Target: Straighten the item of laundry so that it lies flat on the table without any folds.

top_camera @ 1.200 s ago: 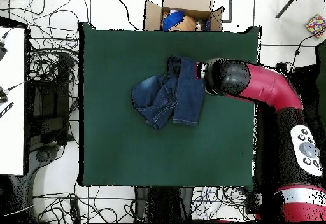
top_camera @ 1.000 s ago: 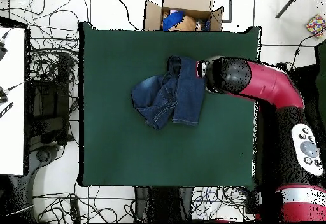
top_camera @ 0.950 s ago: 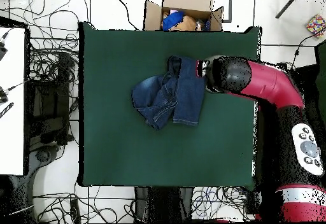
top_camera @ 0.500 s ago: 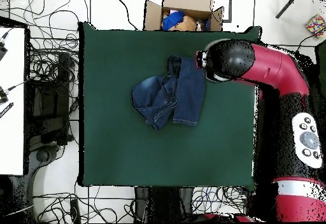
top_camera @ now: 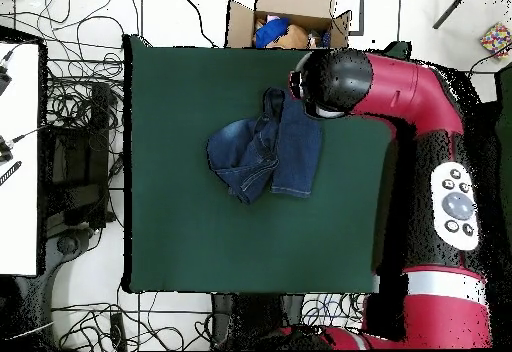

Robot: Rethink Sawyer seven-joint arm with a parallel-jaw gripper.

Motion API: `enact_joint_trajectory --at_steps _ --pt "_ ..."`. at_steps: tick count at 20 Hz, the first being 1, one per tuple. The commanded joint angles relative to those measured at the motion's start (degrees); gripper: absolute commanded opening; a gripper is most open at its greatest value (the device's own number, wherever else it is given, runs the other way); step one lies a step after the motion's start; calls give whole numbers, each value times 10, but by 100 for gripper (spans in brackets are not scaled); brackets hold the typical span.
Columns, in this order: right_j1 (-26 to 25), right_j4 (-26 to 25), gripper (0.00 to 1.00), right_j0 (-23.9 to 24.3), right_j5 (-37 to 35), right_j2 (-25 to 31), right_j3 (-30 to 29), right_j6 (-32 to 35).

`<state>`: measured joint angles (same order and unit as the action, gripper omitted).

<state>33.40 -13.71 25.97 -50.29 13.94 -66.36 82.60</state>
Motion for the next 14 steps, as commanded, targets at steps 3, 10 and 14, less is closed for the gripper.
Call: enact_joint_trajectory --at_steps 3,10,14 --pt "-7 17 100 -15 -16 -22 -57 108" --pt "-24 24 100 -9 -38 -18 -23 88" --pt "-45 24 100 -6 -31 -12 -10 81"
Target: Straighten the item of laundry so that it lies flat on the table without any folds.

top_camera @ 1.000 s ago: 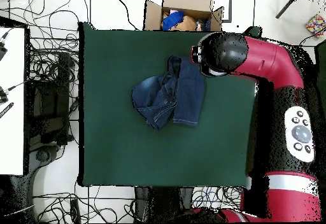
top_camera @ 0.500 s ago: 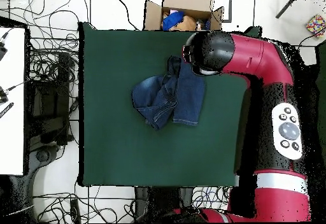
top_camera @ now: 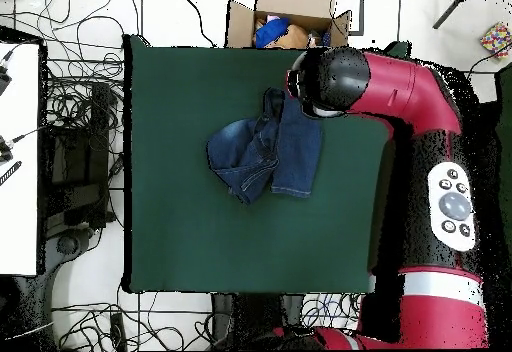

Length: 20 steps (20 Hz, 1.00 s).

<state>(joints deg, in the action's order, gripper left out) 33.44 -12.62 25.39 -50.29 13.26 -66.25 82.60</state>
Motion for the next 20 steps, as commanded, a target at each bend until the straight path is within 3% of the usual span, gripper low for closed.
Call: enact_joint_trajectory --at_steps 1,6,14,20 --pt "-49 12 100 -2 -24 -6 -12 85" --pt "-57 19 100 -10 -12 -5 -10 104" --pt "-35 31 100 -45 27 -22 -63 171" --pt "-19 46 100 -70 17 -33 -73 200"
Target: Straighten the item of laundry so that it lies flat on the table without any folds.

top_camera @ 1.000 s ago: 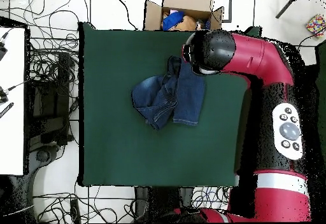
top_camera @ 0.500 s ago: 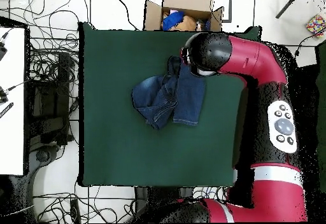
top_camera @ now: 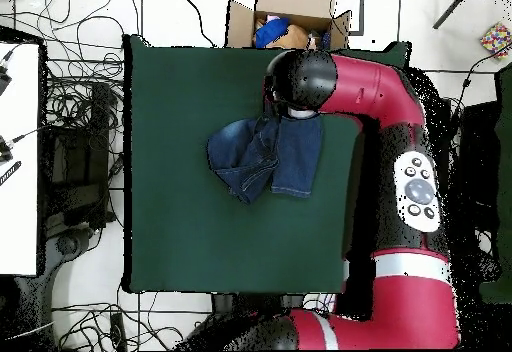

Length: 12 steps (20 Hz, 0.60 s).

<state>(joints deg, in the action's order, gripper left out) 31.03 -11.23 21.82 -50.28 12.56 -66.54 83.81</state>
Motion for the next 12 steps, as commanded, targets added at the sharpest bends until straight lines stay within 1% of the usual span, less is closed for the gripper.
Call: enact_joint_trajectory --at_steps 1,3,6,11,12 --pt "7 33 100 -38 31 -28 -86 193" --pt "7 37 100 -44 34 -33 -87 195" --pt "-5 42 100 -41 29 -40 -67 182" --pt "-41 44 100 -25 28 -35 -28 141" --pt "-47 44 100 -23 36 -34 -28 138"
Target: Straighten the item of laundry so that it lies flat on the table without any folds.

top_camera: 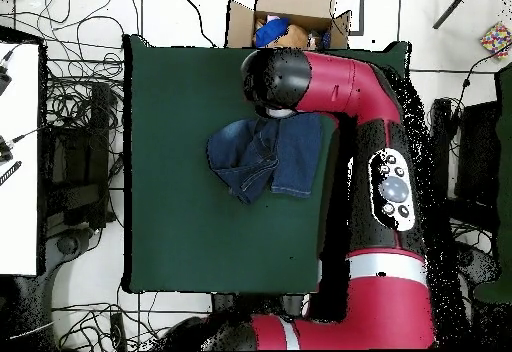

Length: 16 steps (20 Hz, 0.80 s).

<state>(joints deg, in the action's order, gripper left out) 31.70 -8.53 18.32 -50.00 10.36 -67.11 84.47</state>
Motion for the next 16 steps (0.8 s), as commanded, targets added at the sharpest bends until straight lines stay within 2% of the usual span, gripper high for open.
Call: enact_joint_trajectory --at_steps 1,11,16 --pt "-57 16 100 13 40 -14 -21 131" --pt "-110 -2 100 3 78 -36 8 127" --pt "-133 5 100 -12 121 -46 -3 151"
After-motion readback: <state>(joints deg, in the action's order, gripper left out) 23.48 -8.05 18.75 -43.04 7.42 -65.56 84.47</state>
